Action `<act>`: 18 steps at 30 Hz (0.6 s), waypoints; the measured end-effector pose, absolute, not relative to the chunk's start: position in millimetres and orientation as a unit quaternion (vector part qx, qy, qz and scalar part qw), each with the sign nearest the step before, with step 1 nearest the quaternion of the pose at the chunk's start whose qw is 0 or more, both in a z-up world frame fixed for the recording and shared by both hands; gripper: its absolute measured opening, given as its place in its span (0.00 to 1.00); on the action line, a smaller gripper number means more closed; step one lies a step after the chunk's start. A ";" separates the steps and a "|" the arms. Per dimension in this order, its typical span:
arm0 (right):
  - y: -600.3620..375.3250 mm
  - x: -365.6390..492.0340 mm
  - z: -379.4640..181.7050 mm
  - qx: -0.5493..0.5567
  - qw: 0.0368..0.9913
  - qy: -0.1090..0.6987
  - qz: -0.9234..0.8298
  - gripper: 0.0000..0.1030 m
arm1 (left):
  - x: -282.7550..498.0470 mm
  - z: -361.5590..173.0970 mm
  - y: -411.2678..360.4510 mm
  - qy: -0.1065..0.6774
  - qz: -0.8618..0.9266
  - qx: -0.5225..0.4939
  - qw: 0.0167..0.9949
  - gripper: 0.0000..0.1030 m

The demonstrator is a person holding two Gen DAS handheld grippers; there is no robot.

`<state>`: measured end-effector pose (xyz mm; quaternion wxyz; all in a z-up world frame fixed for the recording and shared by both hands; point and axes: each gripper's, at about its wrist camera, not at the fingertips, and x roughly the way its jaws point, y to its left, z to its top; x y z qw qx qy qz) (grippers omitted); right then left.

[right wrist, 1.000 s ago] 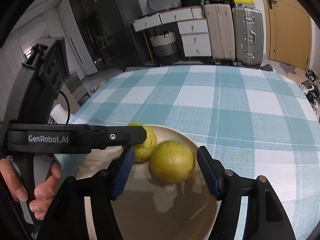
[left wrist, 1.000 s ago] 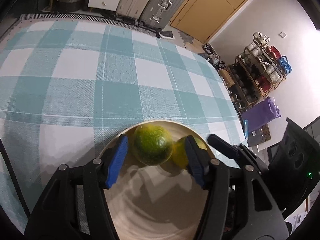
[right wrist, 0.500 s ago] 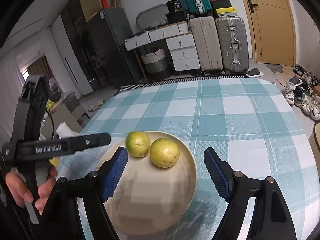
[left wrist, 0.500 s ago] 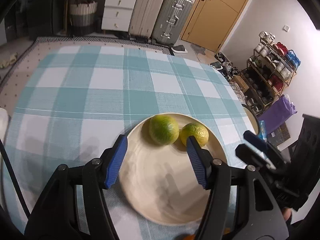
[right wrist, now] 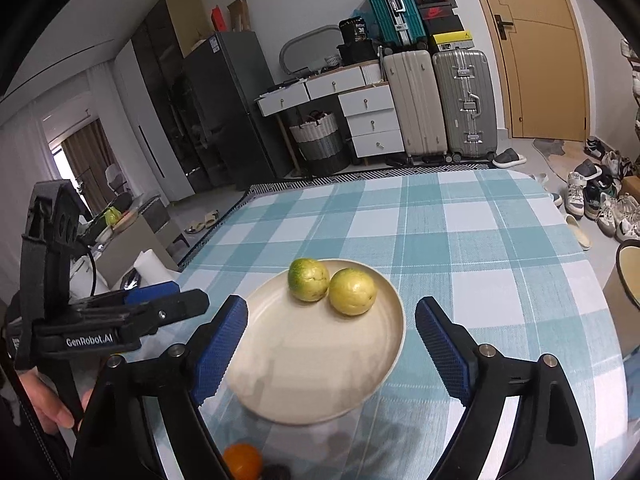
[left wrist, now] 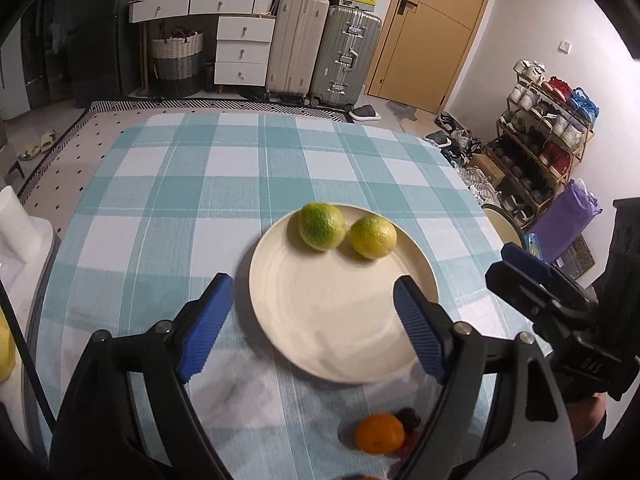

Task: Organize fruits
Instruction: 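Withdraw both tools from the plate back toward the remaining fruit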

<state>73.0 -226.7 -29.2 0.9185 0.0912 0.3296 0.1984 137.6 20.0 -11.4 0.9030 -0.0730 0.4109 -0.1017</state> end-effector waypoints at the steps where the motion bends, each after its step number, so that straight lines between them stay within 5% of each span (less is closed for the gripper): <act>1: -226.7 69.7 -28.1 0.092 0.918 0.329 0.200 0.87 | 133.5 -11.1 19.9 0.411 -0.102 -0.073 0.903 0.78; 18: -235.4 28.8 -40.5 0.108 0.911 0.357 0.179 0.93 | 69.5 -24.1 26.8 0.414 -0.076 -0.052 0.906 0.88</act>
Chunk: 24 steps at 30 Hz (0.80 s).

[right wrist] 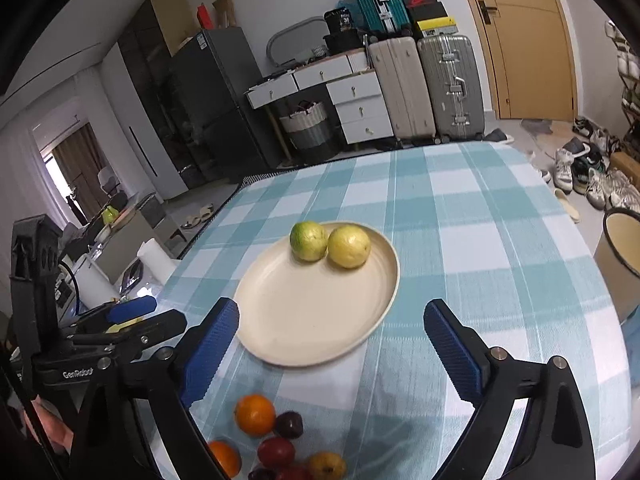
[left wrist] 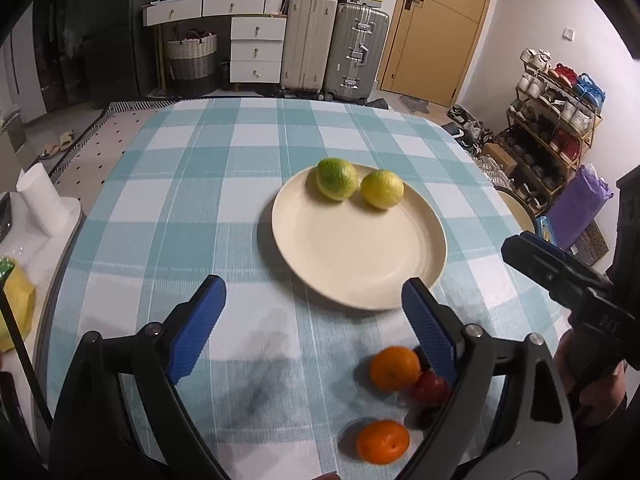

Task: Organize fruits
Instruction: 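Withdraw both tools from the plate back toward the remaining fruit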

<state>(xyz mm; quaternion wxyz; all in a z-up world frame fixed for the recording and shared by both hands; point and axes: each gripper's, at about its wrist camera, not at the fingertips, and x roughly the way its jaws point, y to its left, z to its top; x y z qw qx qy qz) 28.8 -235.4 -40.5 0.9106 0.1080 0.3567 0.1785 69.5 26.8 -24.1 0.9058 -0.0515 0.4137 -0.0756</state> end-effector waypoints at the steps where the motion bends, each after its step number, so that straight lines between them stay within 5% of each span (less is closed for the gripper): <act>1: -235.4 27.3 -42.2 0.107 0.910 0.359 0.178 0.94 | 65.8 -26.1 28.0 0.415 -0.078 -0.053 0.905 0.90; 4: -235.1 21.7 -46.5 0.104 0.907 0.366 0.181 0.96 | 58.9 -32.3 30.0 0.421 -0.083 -0.056 0.901 0.99; 24: -232.2 -1.8 -69.9 0.098 0.891 0.384 0.221 1.00 | 15.7 -86.2 10.3 0.492 -0.155 -0.046 0.856 0.99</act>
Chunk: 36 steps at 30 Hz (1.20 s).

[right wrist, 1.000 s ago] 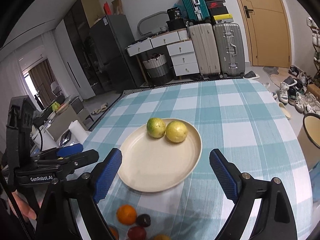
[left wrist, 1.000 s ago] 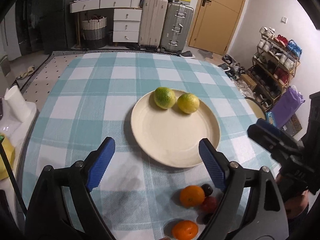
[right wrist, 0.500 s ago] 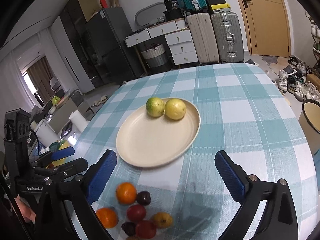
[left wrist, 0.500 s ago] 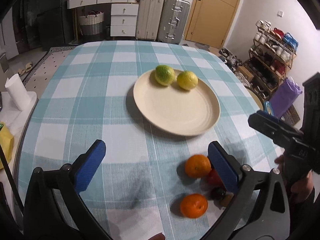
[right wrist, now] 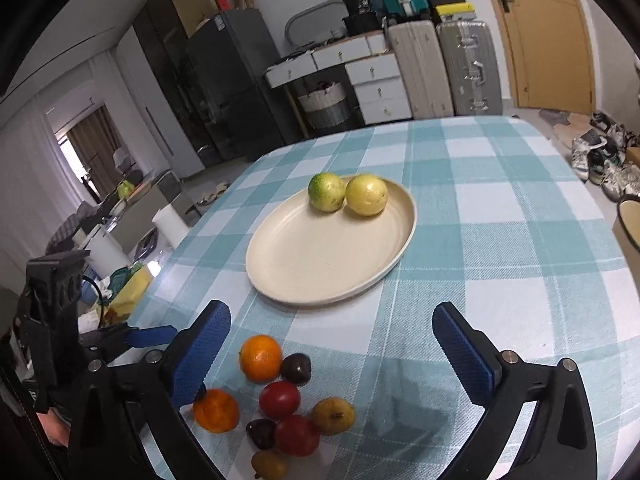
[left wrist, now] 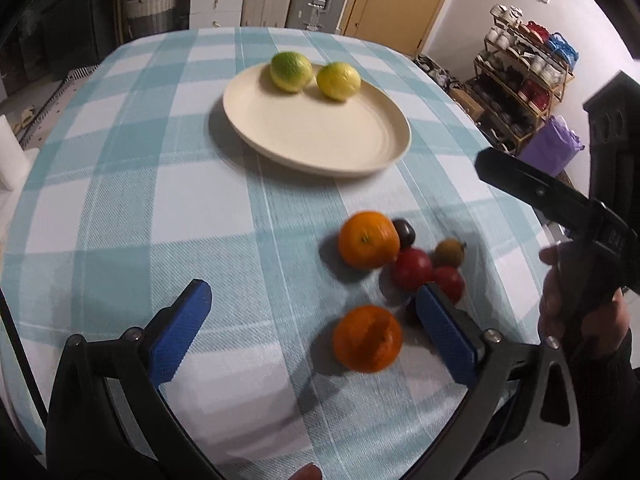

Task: Organize fruits
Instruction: 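Withdraw both tools from the plate back toward the remaining fruit, then grasp a mandarin with the left tool while the right tool grasps another mandarin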

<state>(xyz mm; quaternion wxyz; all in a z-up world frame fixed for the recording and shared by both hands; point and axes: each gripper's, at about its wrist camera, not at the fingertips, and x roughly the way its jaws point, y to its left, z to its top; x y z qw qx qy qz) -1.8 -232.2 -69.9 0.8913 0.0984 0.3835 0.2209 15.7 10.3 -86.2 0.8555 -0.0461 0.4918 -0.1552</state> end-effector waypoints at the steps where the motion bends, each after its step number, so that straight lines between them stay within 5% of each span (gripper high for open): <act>1: -230.7 -1.4 -70.8 0.098 0.889 0.387 0.222 1.00 | 14.4 -88.0 9.2 0.495 -0.157 -0.045 0.854 0.99; 27: -221.5 -5.2 -84.7 0.079 0.878 0.414 0.227 1.00 | 0.0 -110.1 -10.9 0.514 -0.169 0.006 0.841 0.99; 32: -221.0 -6.0 -86.3 0.076 0.879 0.416 0.222 1.00 | -2.5 -109.2 -11.8 0.513 -0.167 0.009 0.842 0.93; 36: -219.8 -7.7 -87.0 0.072 0.879 0.415 0.224 1.00 | -3.0 -107.3 -10.6 0.512 -0.175 0.003 0.841 0.73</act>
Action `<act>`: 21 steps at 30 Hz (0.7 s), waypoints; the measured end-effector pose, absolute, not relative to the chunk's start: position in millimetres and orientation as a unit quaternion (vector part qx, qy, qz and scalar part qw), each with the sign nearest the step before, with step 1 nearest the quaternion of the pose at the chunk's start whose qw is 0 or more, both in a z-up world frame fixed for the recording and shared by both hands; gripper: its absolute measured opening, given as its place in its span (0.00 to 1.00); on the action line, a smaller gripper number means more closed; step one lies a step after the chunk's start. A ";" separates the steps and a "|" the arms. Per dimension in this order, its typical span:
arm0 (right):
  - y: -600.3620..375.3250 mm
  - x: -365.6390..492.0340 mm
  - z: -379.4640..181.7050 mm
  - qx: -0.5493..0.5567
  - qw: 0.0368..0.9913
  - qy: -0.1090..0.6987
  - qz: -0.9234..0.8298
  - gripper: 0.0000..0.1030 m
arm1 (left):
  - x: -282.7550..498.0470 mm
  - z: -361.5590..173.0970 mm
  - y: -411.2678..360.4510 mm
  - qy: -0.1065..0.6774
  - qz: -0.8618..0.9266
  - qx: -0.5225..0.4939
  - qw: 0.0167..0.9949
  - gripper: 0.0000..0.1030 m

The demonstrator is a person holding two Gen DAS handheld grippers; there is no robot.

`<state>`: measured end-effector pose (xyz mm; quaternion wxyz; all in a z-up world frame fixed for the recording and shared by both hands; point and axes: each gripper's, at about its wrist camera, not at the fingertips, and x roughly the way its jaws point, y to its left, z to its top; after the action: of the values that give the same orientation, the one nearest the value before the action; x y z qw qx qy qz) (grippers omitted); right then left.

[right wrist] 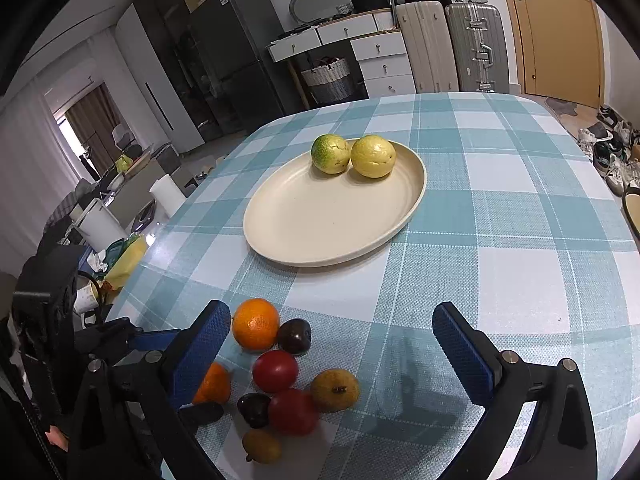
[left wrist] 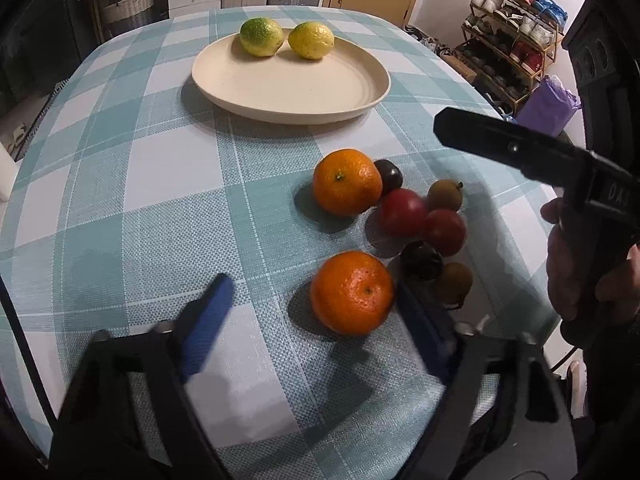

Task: Organize fruits
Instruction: 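Grasp a mandarin with the left tool while the right tool grasps another mandarin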

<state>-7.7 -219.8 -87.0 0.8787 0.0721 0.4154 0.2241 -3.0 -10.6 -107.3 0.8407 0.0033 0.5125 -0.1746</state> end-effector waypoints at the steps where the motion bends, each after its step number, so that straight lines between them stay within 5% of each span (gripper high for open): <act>1: -218.9 -8.2 -87.2 0.070 0.878 0.415 0.226 1.00 | -3.0 -107.0 -10.0 0.514 -0.180 -0.001 0.839 0.69; 6: -217.0 -11.0 -86.4 0.069 0.879 0.409 0.236 1.00 | -7.4 -104.1 -13.1 0.515 -0.217 -0.020 0.829 0.37; 21: -210.1 -14.0 -84.3 0.069 0.873 0.407 0.259 1.00 | 0.9 -104.8 11.5 0.534 -0.220 -0.074 0.813 0.36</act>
<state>-14.0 -210.1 -84.3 0.8732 0.0687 0.4071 0.2590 0.9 11.5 -104.8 0.8132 -0.0744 0.5335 -0.2203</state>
